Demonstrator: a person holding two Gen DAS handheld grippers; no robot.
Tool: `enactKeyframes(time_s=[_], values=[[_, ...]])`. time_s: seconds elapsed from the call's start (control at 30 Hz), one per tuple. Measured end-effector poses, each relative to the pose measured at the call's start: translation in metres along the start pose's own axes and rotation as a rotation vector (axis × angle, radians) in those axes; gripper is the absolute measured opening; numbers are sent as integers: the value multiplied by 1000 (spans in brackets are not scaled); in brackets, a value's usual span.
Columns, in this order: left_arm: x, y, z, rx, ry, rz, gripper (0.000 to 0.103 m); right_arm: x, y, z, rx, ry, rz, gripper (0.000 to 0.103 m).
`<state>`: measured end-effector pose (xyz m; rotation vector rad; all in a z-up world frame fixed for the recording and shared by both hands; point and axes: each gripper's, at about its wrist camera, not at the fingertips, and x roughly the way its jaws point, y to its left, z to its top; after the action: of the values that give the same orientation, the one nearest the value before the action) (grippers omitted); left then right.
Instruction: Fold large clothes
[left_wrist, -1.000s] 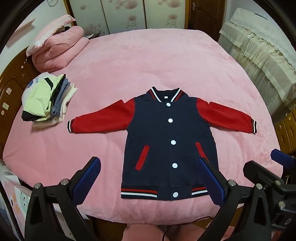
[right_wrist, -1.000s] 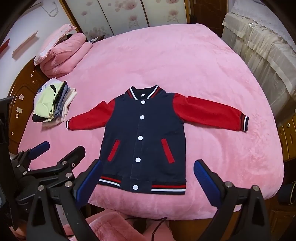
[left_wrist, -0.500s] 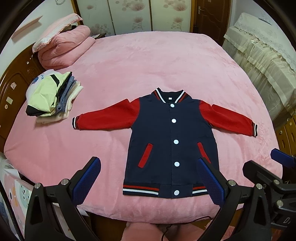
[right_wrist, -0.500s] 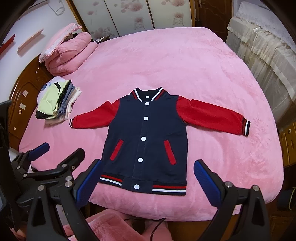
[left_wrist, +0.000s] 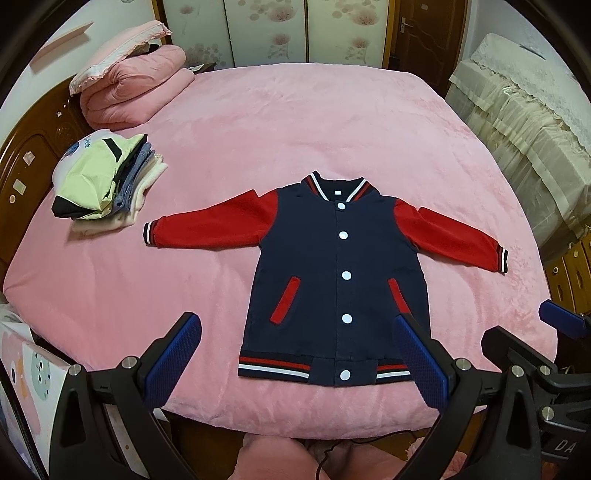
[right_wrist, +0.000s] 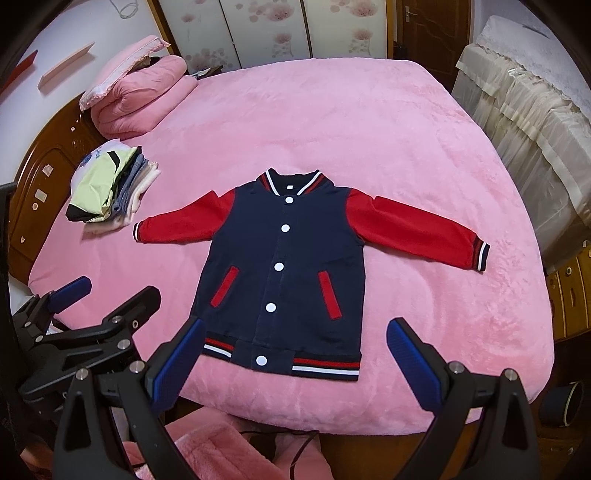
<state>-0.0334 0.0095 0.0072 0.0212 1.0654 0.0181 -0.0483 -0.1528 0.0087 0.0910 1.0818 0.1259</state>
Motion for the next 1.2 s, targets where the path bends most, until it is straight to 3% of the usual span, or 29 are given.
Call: enactKeyframes(time_s=[1.2], values=[[-27,6,-15,-13,-70,31,102,-18,7,-4,-53,-41,-60,99]])
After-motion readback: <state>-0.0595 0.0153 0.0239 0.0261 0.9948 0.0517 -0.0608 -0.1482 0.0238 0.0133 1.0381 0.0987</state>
